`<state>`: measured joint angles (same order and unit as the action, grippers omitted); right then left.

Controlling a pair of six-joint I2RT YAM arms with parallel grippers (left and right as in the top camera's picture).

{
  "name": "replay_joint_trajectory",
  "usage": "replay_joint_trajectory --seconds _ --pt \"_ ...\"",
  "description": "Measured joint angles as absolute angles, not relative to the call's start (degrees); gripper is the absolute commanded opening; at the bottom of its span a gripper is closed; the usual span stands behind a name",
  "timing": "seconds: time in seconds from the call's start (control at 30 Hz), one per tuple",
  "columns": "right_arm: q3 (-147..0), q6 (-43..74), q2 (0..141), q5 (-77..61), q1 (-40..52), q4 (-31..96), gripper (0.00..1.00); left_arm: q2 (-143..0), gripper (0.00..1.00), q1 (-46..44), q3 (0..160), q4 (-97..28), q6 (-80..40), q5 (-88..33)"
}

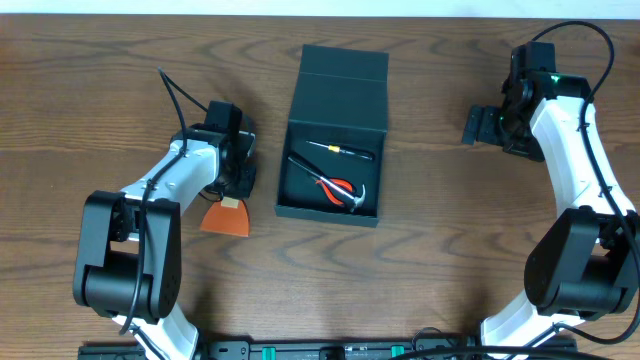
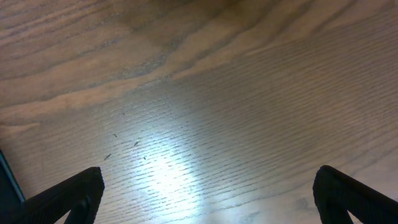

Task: Pack container
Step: 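Close the left gripper on the wooden scraper handle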

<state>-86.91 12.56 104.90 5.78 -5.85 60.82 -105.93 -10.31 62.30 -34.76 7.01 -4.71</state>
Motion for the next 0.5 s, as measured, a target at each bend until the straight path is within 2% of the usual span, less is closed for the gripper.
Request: replay_joint_trajectory --seconds 0.2,0.5 --pt "-86.91 12.56 104.88 5.78 -5.85 60.8 0.99 -104.97 0.06 -10.31 62.87 -37.43 6.2 -4.97" --pt "-86.91 12.56 104.9 5.78 -5.87 60.8 0.99 -94.61 0.06 -10.31 62.94 -39.79 6.17 -5.17"
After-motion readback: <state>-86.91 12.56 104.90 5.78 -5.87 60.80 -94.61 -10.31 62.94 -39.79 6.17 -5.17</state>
